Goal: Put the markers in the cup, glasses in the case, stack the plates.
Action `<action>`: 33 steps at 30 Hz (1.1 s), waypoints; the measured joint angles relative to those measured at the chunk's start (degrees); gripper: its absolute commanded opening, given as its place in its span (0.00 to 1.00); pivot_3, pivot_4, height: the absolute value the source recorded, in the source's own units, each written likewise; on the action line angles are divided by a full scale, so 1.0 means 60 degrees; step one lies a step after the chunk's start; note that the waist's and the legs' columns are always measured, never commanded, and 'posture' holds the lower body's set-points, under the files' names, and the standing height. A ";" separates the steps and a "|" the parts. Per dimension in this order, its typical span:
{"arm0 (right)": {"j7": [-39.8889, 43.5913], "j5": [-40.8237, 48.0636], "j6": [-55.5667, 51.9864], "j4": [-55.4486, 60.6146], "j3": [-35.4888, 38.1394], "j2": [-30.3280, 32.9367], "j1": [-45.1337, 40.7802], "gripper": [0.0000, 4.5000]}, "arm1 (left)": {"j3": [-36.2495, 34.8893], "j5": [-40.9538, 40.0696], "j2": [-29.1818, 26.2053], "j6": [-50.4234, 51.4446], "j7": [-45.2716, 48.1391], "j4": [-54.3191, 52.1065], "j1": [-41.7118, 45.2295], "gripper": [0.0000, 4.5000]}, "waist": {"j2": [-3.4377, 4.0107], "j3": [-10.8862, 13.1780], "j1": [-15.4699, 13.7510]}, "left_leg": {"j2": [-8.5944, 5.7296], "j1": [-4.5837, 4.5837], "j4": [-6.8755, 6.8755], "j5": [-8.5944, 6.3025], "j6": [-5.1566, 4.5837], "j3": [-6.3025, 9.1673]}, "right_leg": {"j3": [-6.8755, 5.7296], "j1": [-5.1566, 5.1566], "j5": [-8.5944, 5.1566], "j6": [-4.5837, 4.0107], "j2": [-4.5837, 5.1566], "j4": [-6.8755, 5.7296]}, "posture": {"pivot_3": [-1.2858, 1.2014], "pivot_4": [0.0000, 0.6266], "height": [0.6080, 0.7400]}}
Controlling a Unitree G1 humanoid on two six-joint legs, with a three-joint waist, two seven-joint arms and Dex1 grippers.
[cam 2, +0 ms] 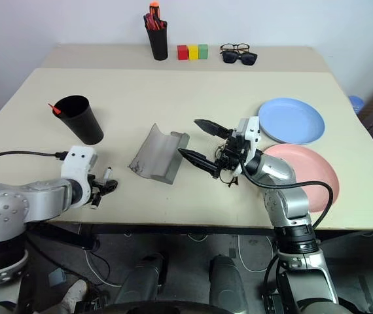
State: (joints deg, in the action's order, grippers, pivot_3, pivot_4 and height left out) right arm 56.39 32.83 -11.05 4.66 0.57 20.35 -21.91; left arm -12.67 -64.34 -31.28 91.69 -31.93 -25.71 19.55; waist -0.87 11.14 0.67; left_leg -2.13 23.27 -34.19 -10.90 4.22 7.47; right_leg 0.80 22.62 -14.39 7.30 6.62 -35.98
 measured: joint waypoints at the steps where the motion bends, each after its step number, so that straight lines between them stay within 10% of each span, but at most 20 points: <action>1: -0.0014 0.0000 0.0003 0.0028 0.0010 0.0015 0.0060 1.00 | 0.0055 -0.0278 0.0009 -0.0003 -0.0301 0.0094 0.0053 0.40 | 0.0001 -0.0001 0.0013 | 0.0001 -0.0002 0.0000 -0.0004 0.0006 0.0001 | -0.0002 0.0002 0.0006 -0.0009 -0.0001 -0.0001 | 0.52 0.24 1.00; 5: -0.0062 0.0002 0.0004 0.0045 0.0073 0.0112 0.0212 1.00 | 0.0026 -0.1225 -0.0074 -0.0004 -0.1206 0.0530 0.0173 0.01 | 0.0020 -0.0013 0.0109 | 0.0001 -0.0013 0.0000 -0.0006 0.0009 0.0001 | -0.0002 0.0017 0.0022 -0.0035 -0.0001 0.0002 | 0.52 0.24 1.00; 18: -0.0044 -0.0009 0.0064 0.0030 0.0066 0.0105 0.0172 1.00 | 0.0014 -0.2091 -0.0778 -0.0056 -0.1469 0.0259 0.0280 0.01 | 0.0009 -0.0006 0.0056 | 0.0002 0.0051 0.0007 0.0012 -0.0016 0.0000 | 0.0000 0.0082 0.0045 -0.0068 -0.0007 0.0038 | 0.52 0.24 1.00; 25: 0.0006 -0.0072 0.0235 -0.0345 0.0055 0.0062 -0.0169 1.00 | 0.1137 0.2453 -0.3029 -0.4866 0.2235 -0.1714 0.0635 0.01 | -0.0004 0.0004 -0.0001 | 0.0002 0.0098 0.0043 0.0020 -0.0009 -0.0034 | 0.0016 0.0117 0.0045 -0.0067 -0.0008 0.0102 | 0.52 0.24 1.00; 33: 0.0169 -0.0187 0.0465 -0.0822 0.0054 0.0004 -0.0650 1.00 | 0.2450 0.7196 -0.1756 -0.9181 0.3197 0.0728 0.2103 0.01 | -0.0014 0.0011 0.0011 | 0.0003 0.0134 0.0042 0.0022 -0.0017 -0.0035 | 0.0015 0.0135 0.0076 -0.0005 -0.0012 0.0126 | 0.52 0.24 1.00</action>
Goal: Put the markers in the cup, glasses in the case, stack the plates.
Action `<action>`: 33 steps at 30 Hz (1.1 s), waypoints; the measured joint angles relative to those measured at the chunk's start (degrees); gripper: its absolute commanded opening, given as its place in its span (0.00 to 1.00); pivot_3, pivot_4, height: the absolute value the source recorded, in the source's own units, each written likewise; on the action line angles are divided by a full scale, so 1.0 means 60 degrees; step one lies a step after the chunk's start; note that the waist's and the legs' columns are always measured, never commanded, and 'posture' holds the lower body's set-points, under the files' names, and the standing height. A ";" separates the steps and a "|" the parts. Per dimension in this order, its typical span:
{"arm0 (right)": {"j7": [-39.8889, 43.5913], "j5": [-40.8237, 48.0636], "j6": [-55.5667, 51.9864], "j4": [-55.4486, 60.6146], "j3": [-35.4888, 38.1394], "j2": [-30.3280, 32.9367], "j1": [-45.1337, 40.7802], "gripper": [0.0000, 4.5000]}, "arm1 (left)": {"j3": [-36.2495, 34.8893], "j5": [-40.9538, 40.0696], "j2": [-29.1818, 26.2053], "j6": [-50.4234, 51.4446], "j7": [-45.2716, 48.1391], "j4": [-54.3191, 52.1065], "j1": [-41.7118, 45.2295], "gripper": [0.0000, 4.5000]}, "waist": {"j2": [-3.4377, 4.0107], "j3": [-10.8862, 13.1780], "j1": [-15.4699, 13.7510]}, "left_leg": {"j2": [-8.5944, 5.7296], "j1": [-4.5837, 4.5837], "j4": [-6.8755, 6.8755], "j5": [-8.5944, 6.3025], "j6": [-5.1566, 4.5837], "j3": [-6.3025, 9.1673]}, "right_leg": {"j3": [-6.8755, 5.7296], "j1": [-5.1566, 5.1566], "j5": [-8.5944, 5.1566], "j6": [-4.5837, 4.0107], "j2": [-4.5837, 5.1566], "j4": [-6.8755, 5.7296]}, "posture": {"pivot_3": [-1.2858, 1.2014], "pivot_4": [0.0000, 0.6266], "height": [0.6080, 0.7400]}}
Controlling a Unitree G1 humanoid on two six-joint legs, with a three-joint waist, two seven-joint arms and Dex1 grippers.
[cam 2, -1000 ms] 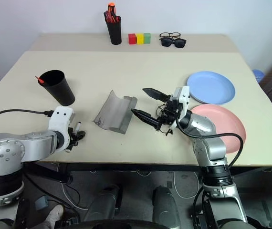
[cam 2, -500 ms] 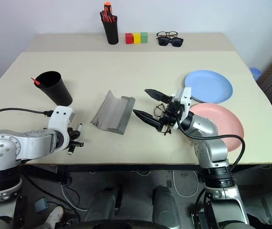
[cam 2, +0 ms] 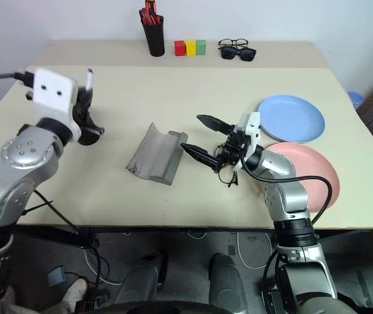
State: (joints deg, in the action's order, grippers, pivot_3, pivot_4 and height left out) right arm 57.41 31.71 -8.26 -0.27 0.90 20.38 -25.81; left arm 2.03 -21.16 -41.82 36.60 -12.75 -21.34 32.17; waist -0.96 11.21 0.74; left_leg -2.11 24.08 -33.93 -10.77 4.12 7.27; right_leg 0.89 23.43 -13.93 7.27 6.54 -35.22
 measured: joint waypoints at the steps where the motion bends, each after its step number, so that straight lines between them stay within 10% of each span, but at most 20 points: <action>1: 0.0015 -0.0001 0.0033 -0.0016 0.0007 0.0001 -0.0003 1.00 | 0.0036 0.0634 0.0111 -0.0448 -0.0119 0.0461 0.0141 0.01 | 0.0001 0.0000 0.0025 | 0.0000 -0.0002 0.0002 0.0000 -0.0001 0.0000 | 0.0001 0.0001 0.0002 0.0009 0.0000 -0.0001 | 0.52 0.24 1.00; 27: 0.0041 -0.0018 0.0133 -0.0082 0.0009 0.0081 0.0022 1.00 | -0.0840 0.4696 0.2458 -0.3211 -0.0461 0.4026 -0.0018 0.01 | -0.0003 0.0002 0.0021 | -0.0001 -0.0018 -0.0038 0.0002 -0.0003 0.0004 | 0.0001 -0.0005 0.0019 0.0054 -0.0002 -0.0070 | 0.52 0.24 1.00; 33: 0.0044 -0.0015 0.0133 -0.0080 0.0016 0.0122 0.0026 1.00 | -0.0933 0.4900 0.2698 -0.3347 -0.0378 0.4302 -0.0024 0.57 | -0.0003 0.0002 0.0021 | -0.0001 -0.0027 -0.0041 0.0003 -0.0003 0.0004 | 0.0001 -0.0007 0.0019 0.0054 -0.0003 -0.0088 | 0.52 0.24 1.00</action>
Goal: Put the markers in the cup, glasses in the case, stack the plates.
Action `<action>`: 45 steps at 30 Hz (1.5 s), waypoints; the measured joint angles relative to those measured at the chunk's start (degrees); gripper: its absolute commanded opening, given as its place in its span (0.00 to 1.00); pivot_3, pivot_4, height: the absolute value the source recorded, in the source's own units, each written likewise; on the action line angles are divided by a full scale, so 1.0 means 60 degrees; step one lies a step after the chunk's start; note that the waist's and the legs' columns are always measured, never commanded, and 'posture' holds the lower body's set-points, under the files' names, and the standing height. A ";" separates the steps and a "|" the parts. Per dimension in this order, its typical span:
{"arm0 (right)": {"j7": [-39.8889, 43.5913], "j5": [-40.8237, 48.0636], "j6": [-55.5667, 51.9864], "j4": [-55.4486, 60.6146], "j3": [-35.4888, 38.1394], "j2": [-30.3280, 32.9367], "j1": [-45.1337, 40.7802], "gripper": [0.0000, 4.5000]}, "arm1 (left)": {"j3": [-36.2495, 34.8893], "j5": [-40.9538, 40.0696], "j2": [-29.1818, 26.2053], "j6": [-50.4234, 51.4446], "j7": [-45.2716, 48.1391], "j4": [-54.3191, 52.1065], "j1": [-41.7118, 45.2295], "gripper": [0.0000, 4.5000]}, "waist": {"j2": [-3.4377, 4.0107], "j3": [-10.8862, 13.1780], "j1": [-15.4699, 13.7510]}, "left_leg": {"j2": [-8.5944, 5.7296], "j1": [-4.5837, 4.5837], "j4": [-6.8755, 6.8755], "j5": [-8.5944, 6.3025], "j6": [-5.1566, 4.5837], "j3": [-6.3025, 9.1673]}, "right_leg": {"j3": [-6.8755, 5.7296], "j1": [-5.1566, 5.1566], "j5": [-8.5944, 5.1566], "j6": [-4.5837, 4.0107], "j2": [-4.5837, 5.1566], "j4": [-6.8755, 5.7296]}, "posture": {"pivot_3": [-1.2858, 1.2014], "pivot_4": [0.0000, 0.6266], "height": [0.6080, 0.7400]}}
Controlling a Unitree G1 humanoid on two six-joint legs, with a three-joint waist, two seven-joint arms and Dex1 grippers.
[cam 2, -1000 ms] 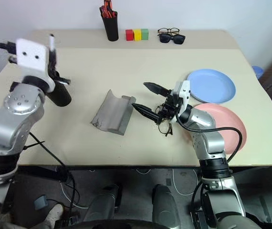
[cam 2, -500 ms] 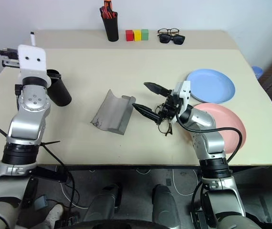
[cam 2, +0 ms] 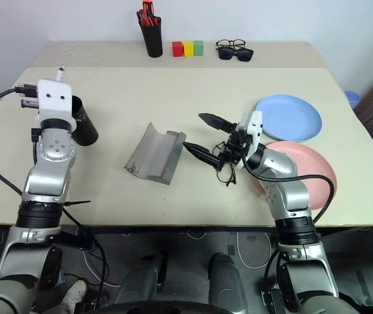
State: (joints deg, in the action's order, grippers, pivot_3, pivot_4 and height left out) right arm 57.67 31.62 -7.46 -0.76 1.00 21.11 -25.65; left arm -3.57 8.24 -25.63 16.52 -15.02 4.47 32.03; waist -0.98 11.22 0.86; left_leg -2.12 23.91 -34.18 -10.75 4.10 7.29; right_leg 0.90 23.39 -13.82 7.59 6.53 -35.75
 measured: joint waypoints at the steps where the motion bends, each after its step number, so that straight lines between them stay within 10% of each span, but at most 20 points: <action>1: 0.0000 0.0000 0.0000 0.0000 0.0001 0.0002 0.0000 1.00 | -0.0005 0.0001 0.0040 -0.0031 0.0023 0.0001 -0.0003 0.69 | 0.0000 0.0000 -0.0001 | 0.0000 -0.0001 -0.0001 0.0000 0.0000 0.0000 | 0.0000 0.0000 0.0000 0.0000 0.0000 -0.0004 | 0.52 0.24 1.00; 14: -0.0085 -0.0001 0.0013 0.0002 0.0266 0.0068 0.0038 1.00 | -0.0436 -0.1860 0.0986 0.1422 0.2218 -0.2410 0.0110 0.79 | -0.0001 0.0000 -0.0019 | 0.0000 -0.0017 -0.0018 0.0004 0.0005 0.0001 | 0.0001 -0.0016 -0.0002 0.0000 0.0000 -0.0033 | 0.52 0.24 1.00; 25: -0.0334 -0.0045 -0.0003 0.0353 0.1165 0.1230 0.1374 1.00 | -0.0787 -0.6088 0.2576 1.2287 0.4326 -0.3242 0.2069 0.79 | -0.0011 0.0006 0.0134 | 0.0000 -0.0038 -0.0026 0.0005 0.0001 0.0005 | 0.0001 -0.0035 -0.0037 0.0050 -0.0002 -0.0048 | 0.52 0.24 1.00; 31: -0.0738 -0.0037 -0.0139 0.1218 0.1445 0.1443 0.2150 1.00 | -0.1135 -0.6927 0.3648 1.2585 0.2928 -0.1539 0.2922 0.79 | -0.0013 0.0007 0.0064 | 0.0000 -0.0054 -0.0030 0.0004 0.0003 0.0001 | 0.0008 -0.0046 -0.0034 0.0047 -0.0002 -0.0048 | 0.52 0.24 1.00; 45: -0.1203 0.0020 -0.0354 0.1830 0.1522 0.1540 0.2529 1.00 | -0.0950 -1.0757 0.2805 1.2584 -0.0919 0.0307 0.3215 0.79 | -0.0015 0.0008 -0.0019 | -0.0002 -0.0054 -0.0027 0.0003 0.0005 0.0003 | 0.0010 -0.0052 -0.0035 0.0045 0.0001 -0.0043 | 0.52 0.24 1.00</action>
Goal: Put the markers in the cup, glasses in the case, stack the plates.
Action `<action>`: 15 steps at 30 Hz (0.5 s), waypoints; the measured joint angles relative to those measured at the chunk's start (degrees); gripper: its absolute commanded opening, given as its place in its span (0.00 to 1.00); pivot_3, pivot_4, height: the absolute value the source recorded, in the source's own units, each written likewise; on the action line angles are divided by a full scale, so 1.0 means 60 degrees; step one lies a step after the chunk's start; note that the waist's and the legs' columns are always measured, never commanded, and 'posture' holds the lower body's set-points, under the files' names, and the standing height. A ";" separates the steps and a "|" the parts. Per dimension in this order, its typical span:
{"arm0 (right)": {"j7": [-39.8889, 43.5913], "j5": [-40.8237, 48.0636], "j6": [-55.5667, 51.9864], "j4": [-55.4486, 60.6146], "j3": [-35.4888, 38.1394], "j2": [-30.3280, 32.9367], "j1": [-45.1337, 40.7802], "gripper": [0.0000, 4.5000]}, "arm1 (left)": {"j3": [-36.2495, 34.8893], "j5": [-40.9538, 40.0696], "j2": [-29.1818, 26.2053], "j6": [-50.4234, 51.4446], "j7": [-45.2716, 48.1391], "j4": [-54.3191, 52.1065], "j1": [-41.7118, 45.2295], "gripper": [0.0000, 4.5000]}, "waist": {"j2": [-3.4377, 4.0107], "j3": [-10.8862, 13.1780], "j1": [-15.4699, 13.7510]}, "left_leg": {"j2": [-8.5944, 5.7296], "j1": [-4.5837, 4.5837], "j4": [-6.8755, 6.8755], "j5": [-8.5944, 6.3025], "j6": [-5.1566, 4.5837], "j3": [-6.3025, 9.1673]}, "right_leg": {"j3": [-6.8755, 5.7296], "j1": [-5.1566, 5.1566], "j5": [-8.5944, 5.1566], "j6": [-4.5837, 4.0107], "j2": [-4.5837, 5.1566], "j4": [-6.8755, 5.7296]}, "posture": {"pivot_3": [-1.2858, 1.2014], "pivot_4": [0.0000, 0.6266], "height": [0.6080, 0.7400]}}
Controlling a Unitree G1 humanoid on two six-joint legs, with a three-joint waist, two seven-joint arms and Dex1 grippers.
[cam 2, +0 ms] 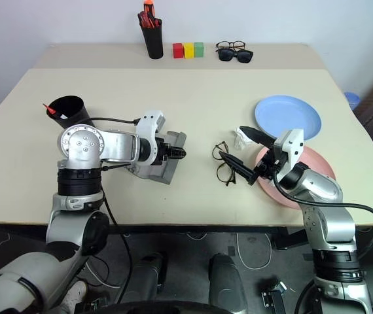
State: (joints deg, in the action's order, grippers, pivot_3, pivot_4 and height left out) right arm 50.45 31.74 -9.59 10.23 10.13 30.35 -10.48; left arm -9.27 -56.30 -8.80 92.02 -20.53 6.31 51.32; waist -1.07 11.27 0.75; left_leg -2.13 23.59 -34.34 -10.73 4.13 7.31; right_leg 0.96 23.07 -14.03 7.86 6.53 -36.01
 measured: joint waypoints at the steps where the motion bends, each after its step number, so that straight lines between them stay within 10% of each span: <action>1: -0.0016 -0.0001 0.0001 0.0000 0.0000 -0.0001 -0.0001 1.00 | 0.0070 -0.0546 -0.0071 0.0000 -0.0382 0.0288 0.0049 0.79 | 0.0000 0.0000 -0.0003 | 0.0000 0.0000 -0.0002 0.0000 0.0000 0.0000 | 0.0000 -0.0001 0.0000 0.0001 0.0000 0.0000 | 0.52 0.24 1.00; 9: -0.0112 0.0002 -0.0003 0.0075 -0.0013 -0.0002 -0.0019 1.00 | 0.0293 -0.3486 -0.0368 0.0000 -0.2980 0.2220 0.0434 0.79 | 0.0000 0.0000 0.0003 | -0.0001 -0.0001 -0.0007 0.0000 0.0000 0.0001 | 0.0001 -0.0003 0.0002 -0.0003 0.0001 -0.0001 | 0.52 0.24 1.00; 15: -0.0233 0.0009 -0.0014 0.0217 -0.0016 -0.0009 0.0116 1.00 | 0.0272 -0.4082 -0.0014 0.0001 -0.4371 0.2946 0.0639 0.27 | -0.0001 -0.0002 -0.0036 | -0.0006 -0.0001 -0.0009 0.0000 0.0000 0.0001 | 0.0001 -0.0009 0.0006 -0.0009 0.0003 0.0001 | 0.52 0.24 1.00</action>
State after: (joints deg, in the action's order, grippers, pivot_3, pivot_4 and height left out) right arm 49.06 31.79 -9.67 11.53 10.03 30.29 -9.78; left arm -7.64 -80.79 -8.88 92.03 -46.76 23.99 55.15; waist -1.07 11.25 0.53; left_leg -2.17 23.58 -34.39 -10.73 4.13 7.31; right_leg 0.96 23.02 -13.99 7.81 6.55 -36.00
